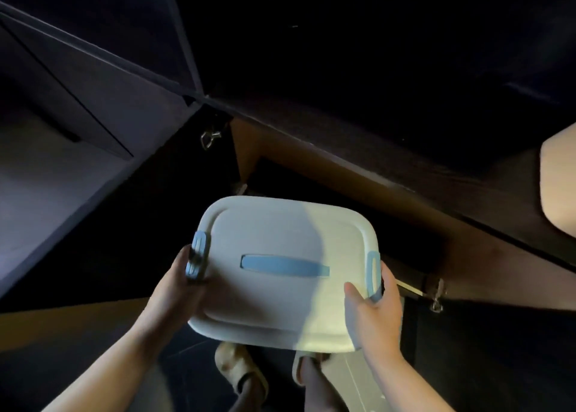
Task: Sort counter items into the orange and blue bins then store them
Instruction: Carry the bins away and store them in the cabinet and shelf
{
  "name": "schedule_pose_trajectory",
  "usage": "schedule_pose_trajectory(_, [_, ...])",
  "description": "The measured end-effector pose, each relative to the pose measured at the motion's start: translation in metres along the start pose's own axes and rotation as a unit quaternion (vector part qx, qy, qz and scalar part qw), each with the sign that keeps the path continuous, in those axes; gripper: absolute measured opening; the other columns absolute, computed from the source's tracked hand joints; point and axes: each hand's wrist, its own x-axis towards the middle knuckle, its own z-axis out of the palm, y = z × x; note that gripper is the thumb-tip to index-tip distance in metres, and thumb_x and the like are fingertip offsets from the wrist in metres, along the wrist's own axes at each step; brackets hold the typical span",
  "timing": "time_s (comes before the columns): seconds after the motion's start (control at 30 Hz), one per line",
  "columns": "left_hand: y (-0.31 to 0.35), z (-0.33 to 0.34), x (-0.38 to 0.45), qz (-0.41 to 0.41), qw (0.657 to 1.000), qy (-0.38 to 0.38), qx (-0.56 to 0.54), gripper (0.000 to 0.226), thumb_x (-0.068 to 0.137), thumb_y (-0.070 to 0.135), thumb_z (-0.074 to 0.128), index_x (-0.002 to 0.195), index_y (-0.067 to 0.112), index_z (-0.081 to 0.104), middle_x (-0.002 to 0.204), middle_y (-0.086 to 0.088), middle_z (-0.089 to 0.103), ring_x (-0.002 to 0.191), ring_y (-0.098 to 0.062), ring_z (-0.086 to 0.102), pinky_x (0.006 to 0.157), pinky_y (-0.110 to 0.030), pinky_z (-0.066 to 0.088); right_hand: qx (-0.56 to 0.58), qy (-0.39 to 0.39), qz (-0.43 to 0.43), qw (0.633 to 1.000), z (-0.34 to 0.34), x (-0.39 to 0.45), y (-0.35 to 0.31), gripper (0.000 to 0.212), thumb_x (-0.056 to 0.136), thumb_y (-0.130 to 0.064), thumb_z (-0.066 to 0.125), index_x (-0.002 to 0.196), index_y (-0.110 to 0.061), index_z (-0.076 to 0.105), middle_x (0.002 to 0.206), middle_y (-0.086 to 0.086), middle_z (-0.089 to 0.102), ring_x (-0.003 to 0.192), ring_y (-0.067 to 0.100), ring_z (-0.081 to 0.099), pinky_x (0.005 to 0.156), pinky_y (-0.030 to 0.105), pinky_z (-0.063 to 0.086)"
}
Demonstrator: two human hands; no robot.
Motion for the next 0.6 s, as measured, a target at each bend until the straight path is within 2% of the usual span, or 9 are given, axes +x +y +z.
schedule_pose_trajectory(0.1, [-0.014,0.037,0.036,-0.018,0.997,-0.003,0.071,0.047,0.071,0.004,0.066,0.113,0.02,0.052,0.08,-0.001,0.061,0.082,-0.03,0.06,0.066,-0.037,0.046,-0.017,-0.019,0.039,0.999,0.002,0.04,0.028,0.068,0.084,-0.005,0.069,0.139,-0.032,0.04,0.121,-0.006,0.056,0.099,0.006,0.059,0.08,0.02,0.045])
schedule_pose_trajectory(0.17, [-0.024,0.063,0.063,-0.016,0.996,-0.041,0.072,0.056,0.074,0.002,0.063,0.125,0.02,0.049,0.099,-0.01,0.066,0.094,-0.032,0.061,0.076,-0.036,0.05,-0.035,-0.038,0.069,0.996,0.003,0.07,0.047,0.068,0.085,-0.003,0.066,0.14,-0.032,0.038,0.119,-0.007,0.056,0.095,0.003,0.057,0.077,0.018,0.043])
schedule_pose_trajectory(0.23, [-0.033,0.088,0.094,-0.038,0.994,-0.065,0.073,0.07,0.079,0.004,0.062,0.142,0.019,0.036,0.121,-0.018,0.06,0.109,-0.033,0.057,0.088,-0.035,0.048,-0.063,-0.061,0.088,0.992,0.004,0.102,0.066,0.069,0.085,-0.001,0.064,0.142,-0.03,0.038,0.124,-0.005,0.054,0.104,0.007,0.054,0.087,0.024,0.042])
schedule_pose_trajectory(0.3, [-0.038,0.113,0.123,-0.051,0.993,-0.068,0.084,0.076,0.08,0.005,0.062,0.147,0.02,0.029,0.127,-0.02,0.056,0.114,-0.035,0.054,0.094,-0.042,0.047,-0.083,-0.083,0.097,0.988,0.009,0.134,0.084,0.072,0.083,0.005,0.064,0.143,-0.025,0.038,0.127,-0.002,0.055,0.112,0.014,0.052,0.091,0.029,0.04])
schedule_pose_trajectory(0.37, [-0.041,0.134,0.151,-0.04,0.993,-0.066,0.089,0.075,0.081,0.005,0.06,0.147,0.02,0.028,0.126,-0.019,0.056,0.113,-0.035,0.054,0.094,-0.044,0.046,-0.098,-0.084,0.105,0.986,0.019,0.166,0.099,0.076,0.077,0.011,0.066,0.141,-0.02,0.041,0.124,0.001,0.058,0.109,0.017,0.054,0.089,0.029,0.04])
schedule_pose_trajectory(0.5, [-0.038,0.168,0.212,-0.002,0.991,-0.072,0.113,0.073,0.083,0.006,0.056,0.147,0.021,0.025,0.128,-0.018,0.053,0.115,-0.036,0.051,0.096,-0.046,0.045,-0.069,-0.027,0.162,0.984,0.041,0.225,0.127,0.08,0.073,0.018,0.063,0.141,-0.019,0.042,0.124,0.011,0.06,0.104,0.025,0.057,0.093,0.038,0.046])
schedule_pose_trajectory(0.6, [-0.036,0.198,0.256,0.019,0.985,-0.1,0.142,0.079,0.087,0.009,0.054,0.151,0.027,0.011,0.134,-0.02,0.045,0.12,-0.04,0.046,0.098,-0.048,0.044,0.002,0.034,0.221,0.975,0.054,0.266,0.149,0.077,0.073,0.02,0.061,0.136,-0.024,0.047,0.123,0.012,0.061,0.091,0.027,0.06,0.073,0.035,0.051])
